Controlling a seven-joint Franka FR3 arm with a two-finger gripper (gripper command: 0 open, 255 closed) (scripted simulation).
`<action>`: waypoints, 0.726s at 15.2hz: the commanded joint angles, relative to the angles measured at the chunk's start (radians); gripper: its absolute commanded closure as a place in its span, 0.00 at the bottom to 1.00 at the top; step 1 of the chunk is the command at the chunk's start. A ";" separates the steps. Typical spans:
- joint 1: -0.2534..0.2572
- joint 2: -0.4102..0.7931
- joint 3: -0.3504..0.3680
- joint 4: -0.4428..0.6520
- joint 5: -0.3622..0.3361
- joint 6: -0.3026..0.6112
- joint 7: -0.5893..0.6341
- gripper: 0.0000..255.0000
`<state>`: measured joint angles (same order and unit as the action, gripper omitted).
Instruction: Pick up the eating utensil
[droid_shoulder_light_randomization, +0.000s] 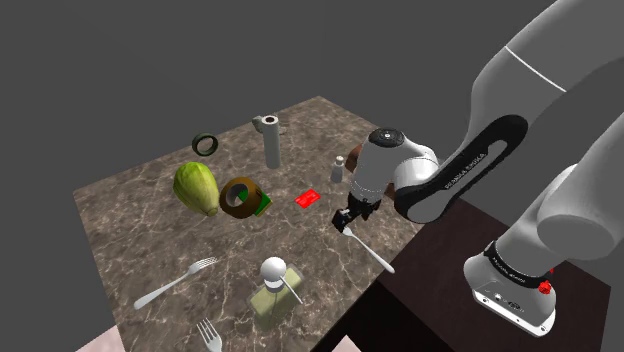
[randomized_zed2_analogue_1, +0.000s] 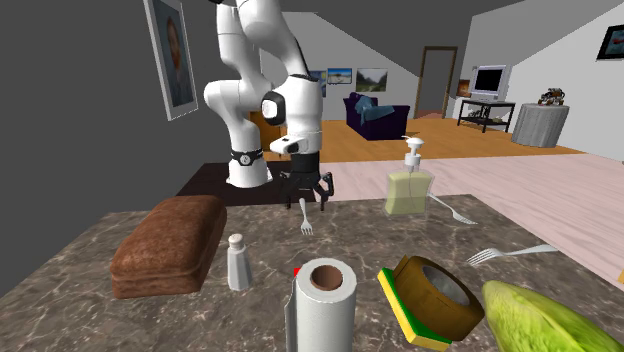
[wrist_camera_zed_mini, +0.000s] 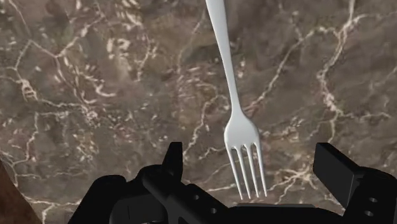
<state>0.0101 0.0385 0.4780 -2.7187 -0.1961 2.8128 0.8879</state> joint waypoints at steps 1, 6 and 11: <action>0.004 0.040 -0.014 0.005 -0.078 0.032 0.068 0.00; 0.051 0.139 -0.101 0.027 -0.270 0.092 0.213 0.00; 0.079 0.169 -0.140 0.037 -0.325 0.110 0.255 1.00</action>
<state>0.0871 0.2020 0.3405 -2.6831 -0.5171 2.9196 1.1408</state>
